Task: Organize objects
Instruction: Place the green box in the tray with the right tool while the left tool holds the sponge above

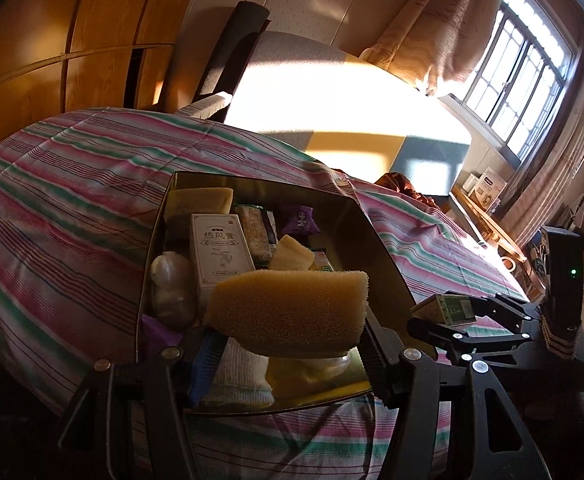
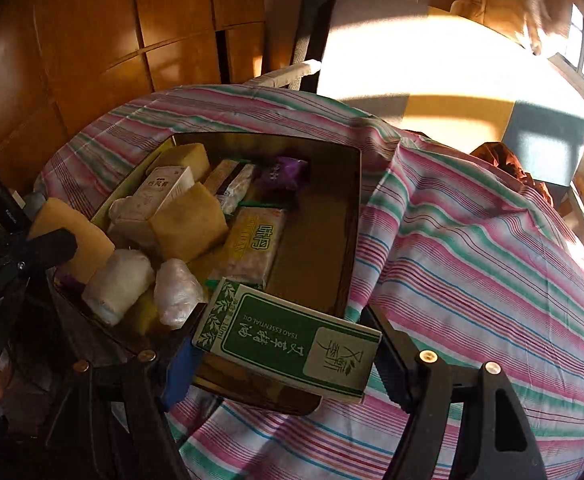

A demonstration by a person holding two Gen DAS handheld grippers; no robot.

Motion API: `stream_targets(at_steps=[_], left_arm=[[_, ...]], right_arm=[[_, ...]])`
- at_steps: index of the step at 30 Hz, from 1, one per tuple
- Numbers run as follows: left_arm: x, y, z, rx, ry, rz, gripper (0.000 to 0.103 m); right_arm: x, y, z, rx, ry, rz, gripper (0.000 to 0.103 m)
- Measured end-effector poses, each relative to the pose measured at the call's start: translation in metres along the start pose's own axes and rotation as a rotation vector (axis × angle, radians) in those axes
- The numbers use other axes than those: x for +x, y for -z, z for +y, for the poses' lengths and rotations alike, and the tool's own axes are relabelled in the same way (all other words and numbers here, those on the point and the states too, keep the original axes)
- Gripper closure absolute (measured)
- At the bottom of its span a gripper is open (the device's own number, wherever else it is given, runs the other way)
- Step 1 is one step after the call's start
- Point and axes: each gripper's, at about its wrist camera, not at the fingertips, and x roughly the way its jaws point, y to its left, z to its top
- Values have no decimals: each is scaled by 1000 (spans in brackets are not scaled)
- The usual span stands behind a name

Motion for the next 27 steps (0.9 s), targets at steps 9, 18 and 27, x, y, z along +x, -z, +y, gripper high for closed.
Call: stream_targets(at_steps=[9, 18, 27], left_arm=[[-3, 1, 13, -27, -11, -4, 41], [6, 0, 1, 1, -11, 20, 41], [24, -14, -31, 93, -4, 30, 41]], right_arm=[[53, 4, 20, -78, -29, 155, 25], [31, 10, 10, 2, -77, 83, 18], [1, 18, -9, 89, -86, -6, 16]])
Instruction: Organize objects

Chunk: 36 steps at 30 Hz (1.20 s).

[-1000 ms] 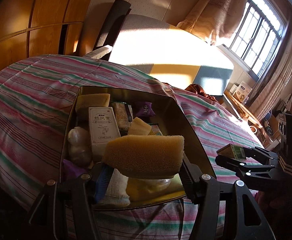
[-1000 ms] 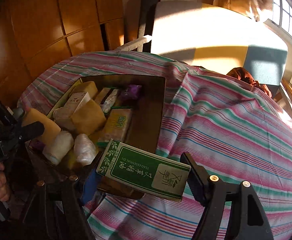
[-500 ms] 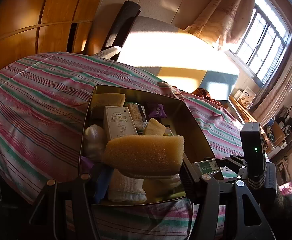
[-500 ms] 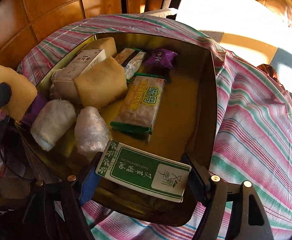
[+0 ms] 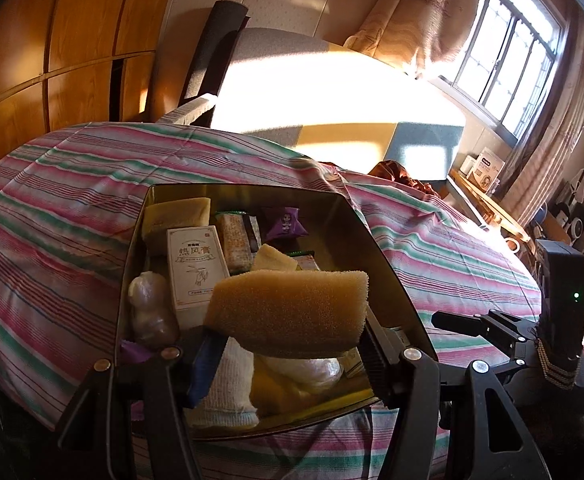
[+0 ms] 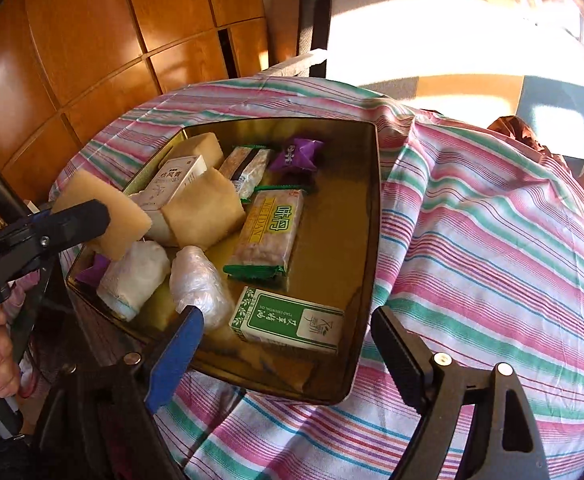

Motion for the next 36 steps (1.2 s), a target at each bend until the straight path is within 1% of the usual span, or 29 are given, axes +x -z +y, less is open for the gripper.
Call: stream_targets(at_steps=[4, 8, 14, 15, 16, 17, 19, 21, 27, 32, 33, 36], left_arm=[[21, -10, -21, 39, 33, 29, 41], [47, -23, -37, 40, 76, 72, 41], [100, -33, -59, 50, 104, 165, 40], [109, -32, -63, 72, 104, 183, 37], [117, -32, -65, 78, 78, 196, 35], [123, -31, -65, 70, 58, 207, 32], [130, -30, -62, 53, 59, 224, 27], [131, -30, -60, 46, 57, 218, 20], [113, -27, -53, 58, 17, 160, 20], [81, -27, -52, 75, -43, 75, 20], [73, -26, -50, 71, -57, 59, 18], [50, -22, -46, 62, -120, 9, 9]], right_arm=[[-12, 8, -11, 47, 26, -32, 16], [-22, 12, -23, 98, 45, -60, 16], [-26, 14, -35, 132, 61, -76, 16], [-26, 15, -36, 136, 62, -76, 16], [-26, 16, -37, 139, 62, -75, 16], [-26, 17, -37, 141, 62, -73, 16], [-26, 18, -38, 142, 62, -74, 16], [-26, 18, -40, 148, 61, -77, 16], [-22, 19, -40, 158, 61, -71, 16], [-23, 18, -39, 167, 79, -84, 16], [-24, 18, -38, 173, 86, -90, 16], [-28, 16, -35, 188, 118, -114, 16]])
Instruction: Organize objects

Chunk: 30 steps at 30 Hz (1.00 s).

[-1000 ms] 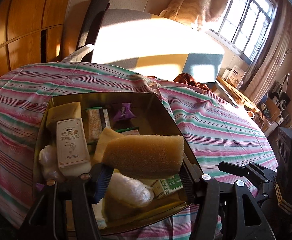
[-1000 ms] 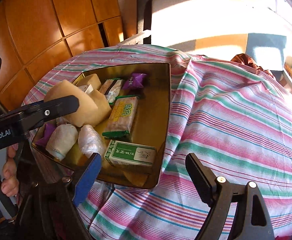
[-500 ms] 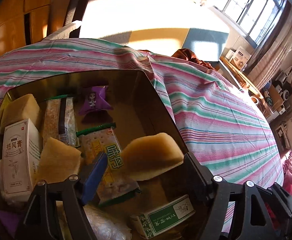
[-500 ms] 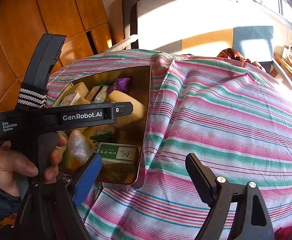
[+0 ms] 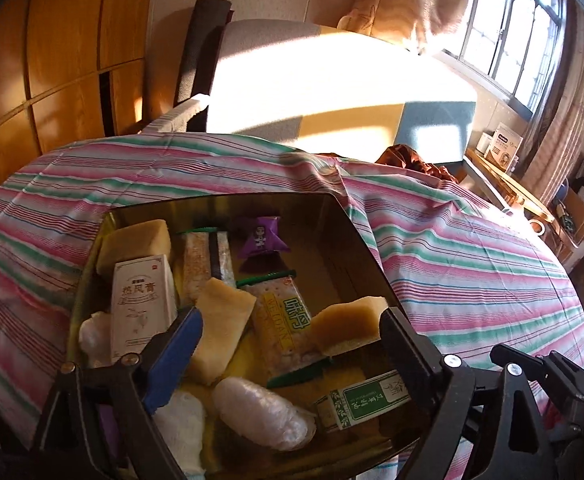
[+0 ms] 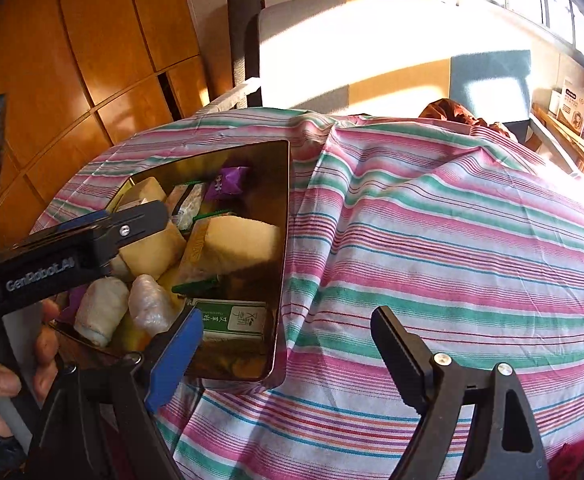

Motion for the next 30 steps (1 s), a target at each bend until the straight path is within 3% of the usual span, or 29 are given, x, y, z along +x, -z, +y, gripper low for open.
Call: stream_targets(at_steps=[4, 14, 25, 30], left_arm=[[-28, 11, 13, -34, -63, -37, 0], [-74, 35, 43, -111, -199, -79, 0], [-80, 53, 51, -92, -353, -66, 0], [-76, 61, 58, -107, -330, -43, 0]], right_arm=[[-5, -2, 8, 17, 36, -33, 16], [-5, 0, 44, -26, 62, -39, 16], [-3, 11, 62, -67, 59, -30, 16], [-1, 9, 65, -79, 57, -30, 16]])
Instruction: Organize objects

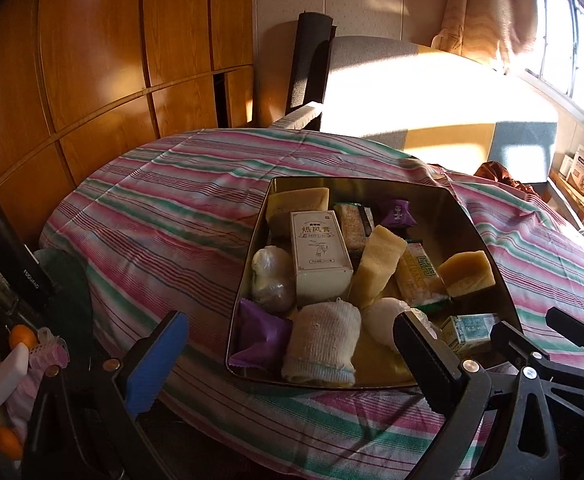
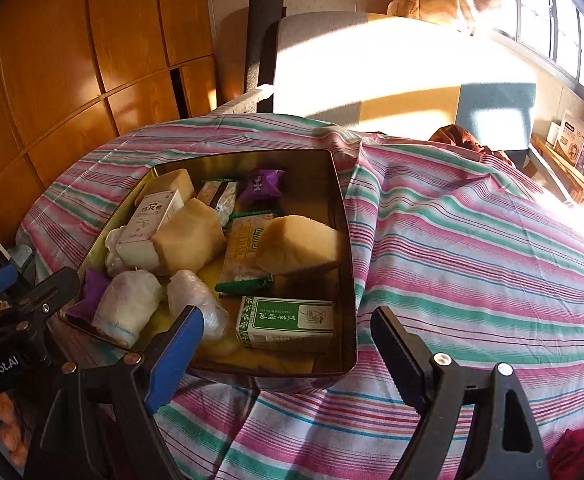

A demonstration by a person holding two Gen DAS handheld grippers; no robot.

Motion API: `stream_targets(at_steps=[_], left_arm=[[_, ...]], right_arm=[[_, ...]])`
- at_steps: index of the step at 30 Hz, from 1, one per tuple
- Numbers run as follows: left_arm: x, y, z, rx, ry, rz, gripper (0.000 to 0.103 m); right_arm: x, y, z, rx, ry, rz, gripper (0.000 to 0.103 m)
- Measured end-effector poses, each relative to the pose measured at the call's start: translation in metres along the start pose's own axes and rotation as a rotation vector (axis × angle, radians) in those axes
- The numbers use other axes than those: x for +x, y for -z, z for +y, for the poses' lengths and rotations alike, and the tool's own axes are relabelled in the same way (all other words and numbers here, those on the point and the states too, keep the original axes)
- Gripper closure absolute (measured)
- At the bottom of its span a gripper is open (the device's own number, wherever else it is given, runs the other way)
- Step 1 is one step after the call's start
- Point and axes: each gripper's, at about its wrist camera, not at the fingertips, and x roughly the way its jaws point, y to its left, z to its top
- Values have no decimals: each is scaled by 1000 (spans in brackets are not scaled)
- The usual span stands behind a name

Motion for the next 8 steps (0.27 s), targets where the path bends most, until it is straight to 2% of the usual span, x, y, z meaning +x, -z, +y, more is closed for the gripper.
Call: stream_targets(at_steps=[3, 8], left_arm=[[-2, 3, 0, -7, 18, -12, 0], [-12, 0, -3, 8, 4, -63, 0]], right_arm=[[5, -4, 2, -2, 0, 0, 16], [8, -8, 8, 4, -12, -14, 16]])
